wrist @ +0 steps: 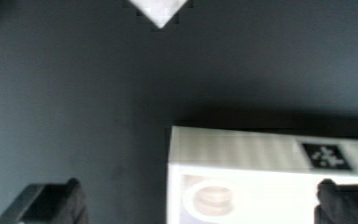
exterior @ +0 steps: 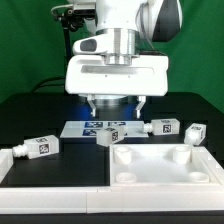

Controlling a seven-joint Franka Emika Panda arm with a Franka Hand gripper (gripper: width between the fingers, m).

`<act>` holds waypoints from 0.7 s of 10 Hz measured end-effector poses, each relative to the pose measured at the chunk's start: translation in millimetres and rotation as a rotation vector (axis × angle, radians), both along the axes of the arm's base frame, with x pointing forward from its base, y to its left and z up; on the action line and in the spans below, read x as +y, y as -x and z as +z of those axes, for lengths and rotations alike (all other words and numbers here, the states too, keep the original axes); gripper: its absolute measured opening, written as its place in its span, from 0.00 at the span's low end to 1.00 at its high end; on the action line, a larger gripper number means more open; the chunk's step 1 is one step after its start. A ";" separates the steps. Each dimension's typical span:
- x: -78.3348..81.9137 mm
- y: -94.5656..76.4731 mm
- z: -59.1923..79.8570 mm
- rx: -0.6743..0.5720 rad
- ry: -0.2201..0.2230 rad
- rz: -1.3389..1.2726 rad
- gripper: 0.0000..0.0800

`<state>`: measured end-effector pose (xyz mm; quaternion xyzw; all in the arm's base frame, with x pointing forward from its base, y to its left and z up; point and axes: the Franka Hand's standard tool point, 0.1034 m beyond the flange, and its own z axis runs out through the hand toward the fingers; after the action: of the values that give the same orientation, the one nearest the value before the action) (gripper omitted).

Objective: Assemble one leg

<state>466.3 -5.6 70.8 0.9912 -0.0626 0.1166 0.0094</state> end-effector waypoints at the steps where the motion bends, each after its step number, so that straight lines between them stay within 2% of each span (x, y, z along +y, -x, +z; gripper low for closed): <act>1: -1.8 1.4 -3.3 0.060 -0.067 -0.169 0.81; 2: -9.4 -1.5 -3.0 0.097 -0.116 -0.275 0.81; 3: -15.7 -3.5 -2.0 0.088 -0.129 -0.332 0.81; 6: -11.9 -1.1 -4.0 0.111 -0.138 -0.342 0.81; 7: -10.4 4.8 -6.9 0.163 -0.159 -0.359 0.81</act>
Offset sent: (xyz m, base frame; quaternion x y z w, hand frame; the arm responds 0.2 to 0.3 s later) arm 0.0000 0.0000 0.0000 0.0000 0.0000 0.1296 0.9916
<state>461.5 -16.0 63.9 0.9679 -0.2462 0.0273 -0.0433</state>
